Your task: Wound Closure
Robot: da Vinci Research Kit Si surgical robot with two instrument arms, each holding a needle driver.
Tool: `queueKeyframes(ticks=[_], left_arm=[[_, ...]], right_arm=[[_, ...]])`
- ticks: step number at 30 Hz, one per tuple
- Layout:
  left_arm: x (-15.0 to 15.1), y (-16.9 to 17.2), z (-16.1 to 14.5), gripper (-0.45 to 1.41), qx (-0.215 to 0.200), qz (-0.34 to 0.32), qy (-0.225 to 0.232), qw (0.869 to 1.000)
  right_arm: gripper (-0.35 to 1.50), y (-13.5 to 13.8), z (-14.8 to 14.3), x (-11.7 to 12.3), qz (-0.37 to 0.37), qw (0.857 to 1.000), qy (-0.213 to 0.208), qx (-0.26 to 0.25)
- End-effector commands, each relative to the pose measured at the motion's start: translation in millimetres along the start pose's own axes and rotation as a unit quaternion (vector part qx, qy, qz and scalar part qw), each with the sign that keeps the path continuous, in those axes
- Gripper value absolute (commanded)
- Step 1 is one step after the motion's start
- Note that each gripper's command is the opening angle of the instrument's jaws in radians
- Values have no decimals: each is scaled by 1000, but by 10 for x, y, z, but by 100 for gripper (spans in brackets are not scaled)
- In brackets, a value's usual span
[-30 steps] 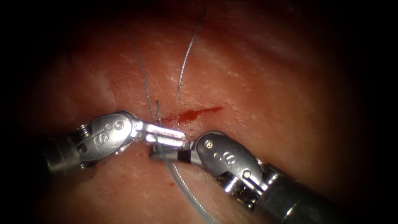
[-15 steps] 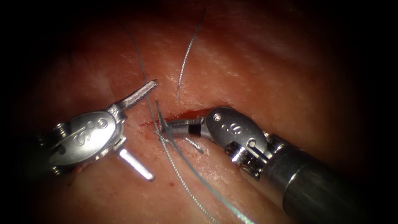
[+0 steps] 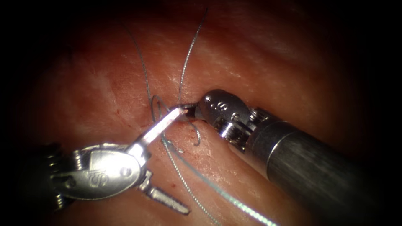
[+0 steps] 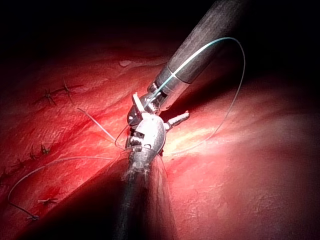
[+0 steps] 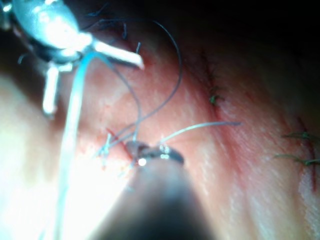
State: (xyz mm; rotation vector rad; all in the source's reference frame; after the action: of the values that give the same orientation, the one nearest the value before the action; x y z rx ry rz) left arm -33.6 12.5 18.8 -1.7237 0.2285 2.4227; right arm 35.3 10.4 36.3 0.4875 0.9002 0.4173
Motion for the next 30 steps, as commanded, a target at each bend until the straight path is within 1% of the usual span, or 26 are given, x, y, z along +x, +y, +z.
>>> queueKeyframes(ticks=[1, 7, 9, 10, 12, 14, 18, 20, 22, 23, 24, 25, 29, 30], left_arm=[[-1, 2, 7, 101, -6, 14, -14, 1000], [18, 13, 1, 101, 0, 23, -32, 999], [34, 17, -2, 96, 4, 21, -37, 999], [36, 16, -3, 95, 4, 20, -38, 999], [38, 12, -3, 76, 6, 18, -41, 999], [34, 10, -1, 63, 10, 17, -46, 999], [33, 8, 1, 61, 19, 15, -57, 998], [35, 5, 0, 53, 19, 13, -61, 998], [38, 2, -3, 27, 21, 14, -62, 998], [38, 1, -4, 5, 20, 14, -62, 998], [37, 1, -6, -37, 20, 17, -61, 998], [37, 1, -10, -45, 19, 17, -61, 998], [33, -5, -33, -45, 21, 15, -52, 998], [32, -13, -47, -45, 36, 13, -35, 999]], right_arm=[[-35, 5, 7, 4, 1, 1000, -2, 1], [-35, 7, 10, 1, 6, 1000, -21, 0], [-35, 6, 13, -3, 3, 1000, -23, 0], [-35, 5, 12, -4, 3, 1000, -23, 0], [-35, 0, 12, -7, 4, 1000, -23, 0], [-35, -4, 13, -9, 2, 1000, -23, 1], [-35, -5, 15, -12, 1, 1000, -24, 1], [-35, -5, 14, -11, 1, 1000, -24, 1], [-35, -7, 14, -11, 0, 1000, -24, 1], [-35, -8, 14, -11, 0, 1000, -24, 1], [-35, -9, 13, -11, 0, 1000, -24, 2], [-35, -11, 13, -11, 0, 1000, -24, 2], [-35, -18, 3, -12, -1, 1000, -18, 1], [-35, -22, -7, -13, -2, 1000, -10, -2]])
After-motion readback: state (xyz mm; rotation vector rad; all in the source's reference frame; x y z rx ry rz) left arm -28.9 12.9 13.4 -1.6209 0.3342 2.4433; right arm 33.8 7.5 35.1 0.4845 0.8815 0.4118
